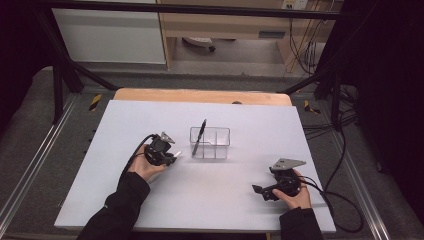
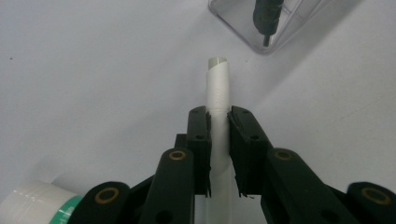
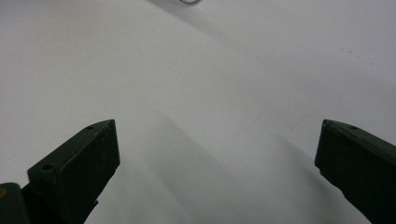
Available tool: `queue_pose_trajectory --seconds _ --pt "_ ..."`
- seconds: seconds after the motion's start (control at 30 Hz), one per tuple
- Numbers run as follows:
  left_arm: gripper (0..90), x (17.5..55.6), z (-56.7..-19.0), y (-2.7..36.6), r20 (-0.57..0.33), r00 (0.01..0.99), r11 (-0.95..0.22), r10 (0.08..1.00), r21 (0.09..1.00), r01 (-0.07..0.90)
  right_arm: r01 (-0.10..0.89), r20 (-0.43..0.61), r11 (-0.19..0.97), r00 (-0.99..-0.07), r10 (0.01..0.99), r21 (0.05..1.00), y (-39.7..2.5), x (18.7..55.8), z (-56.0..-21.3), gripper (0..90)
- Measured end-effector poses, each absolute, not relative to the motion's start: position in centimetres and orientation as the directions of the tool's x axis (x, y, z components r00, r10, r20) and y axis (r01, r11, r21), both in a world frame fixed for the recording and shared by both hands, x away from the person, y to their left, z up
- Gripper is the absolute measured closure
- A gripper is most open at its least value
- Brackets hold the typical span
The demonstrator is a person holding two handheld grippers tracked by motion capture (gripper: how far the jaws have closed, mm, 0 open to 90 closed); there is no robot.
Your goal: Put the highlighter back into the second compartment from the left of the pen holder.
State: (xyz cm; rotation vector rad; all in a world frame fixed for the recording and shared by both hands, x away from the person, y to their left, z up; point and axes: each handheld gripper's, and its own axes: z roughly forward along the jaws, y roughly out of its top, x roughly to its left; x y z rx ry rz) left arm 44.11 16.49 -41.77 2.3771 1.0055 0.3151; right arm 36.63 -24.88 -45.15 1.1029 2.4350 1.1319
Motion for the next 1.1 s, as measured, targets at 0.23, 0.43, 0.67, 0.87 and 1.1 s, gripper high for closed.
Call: queue_pose_trajectory --seconds 0.23,0.43,0.67,0.87,1.1 --pt "77.8 43.7 -41.0 16.9 0.009 0.686 -0.560 0.728 0.585 0.587 0.534 0.092 0.417 -0.689 0.719 0.736 -24.9 36.6 -45.2 0.5" --pt "77.8 43.4 -40.5 16.7 0.006 0.689 -0.558 0.725 0.591 0.582 0.536 0.094 0.416 -0.688 0.720 0.735 -24.9 36.6 -45.1 0.5" --pt "77.9 43.1 -39.8 16.6 0.013 0.697 -0.570 0.717 0.588 0.575 0.535 0.094 0.415 -0.688 0.720 0.736 -24.9 36.6 -45.1 0.5" --pt "77.9 43.1 -39.4 16.7 0.018 0.697 -0.571 0.717 0.589 0.572 0.534 0.093 0.417 -0.689 0.718 0.736 -24.9 36.6 -45.2 0.5" --pt "77.9 43.1 -39.2 16.4 0.032 0.699 -0.577 0.715 0.591 0.564 0.535 0.094 0.416 -0.688 0.719 0.735 -24.9 36.6 -45.1 0.5"
